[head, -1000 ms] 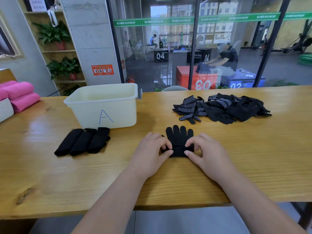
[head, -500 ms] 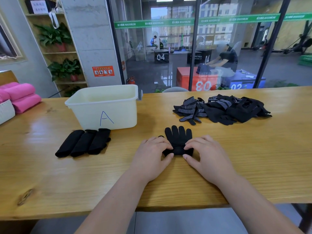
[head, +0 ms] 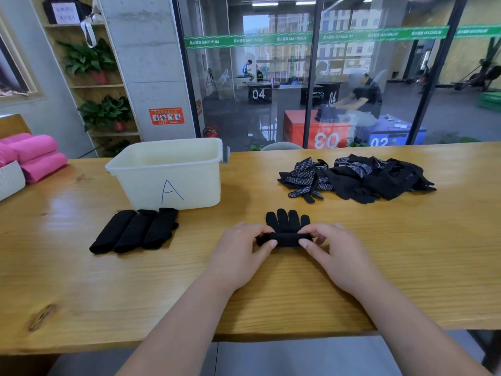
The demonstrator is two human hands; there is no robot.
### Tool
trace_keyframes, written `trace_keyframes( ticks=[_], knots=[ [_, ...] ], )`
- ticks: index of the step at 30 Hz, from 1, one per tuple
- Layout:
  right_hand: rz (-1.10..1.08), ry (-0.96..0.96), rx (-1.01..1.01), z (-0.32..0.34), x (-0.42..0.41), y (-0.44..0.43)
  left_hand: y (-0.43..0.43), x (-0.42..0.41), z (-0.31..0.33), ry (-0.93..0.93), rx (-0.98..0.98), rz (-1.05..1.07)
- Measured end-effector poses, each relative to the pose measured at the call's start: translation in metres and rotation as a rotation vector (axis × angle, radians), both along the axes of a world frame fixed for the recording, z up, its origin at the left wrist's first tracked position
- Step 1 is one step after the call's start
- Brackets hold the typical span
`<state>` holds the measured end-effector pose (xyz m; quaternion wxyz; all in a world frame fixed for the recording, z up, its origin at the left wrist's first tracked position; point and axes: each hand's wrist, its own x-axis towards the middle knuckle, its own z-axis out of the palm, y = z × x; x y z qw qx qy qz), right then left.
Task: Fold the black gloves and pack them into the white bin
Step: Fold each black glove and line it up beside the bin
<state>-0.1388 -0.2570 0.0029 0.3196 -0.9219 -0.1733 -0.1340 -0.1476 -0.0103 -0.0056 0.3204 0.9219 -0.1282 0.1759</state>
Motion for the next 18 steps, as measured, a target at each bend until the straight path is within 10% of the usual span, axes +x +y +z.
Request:
trace_keyframes(
  ticks=[6, 18],
  knots=[
    [-0.004, 0.017, 0.099, -0.002, 0.004, 0.0, 0.0, -0.001, 0.003, 0.048, -0.091, -0.009],
    [-0.056, -0.343, -0.313, -0.01, 0.006, 0.01, -0.004, 0.004, -0.003, -0.127, 0.16, -0.009]
  ],
)
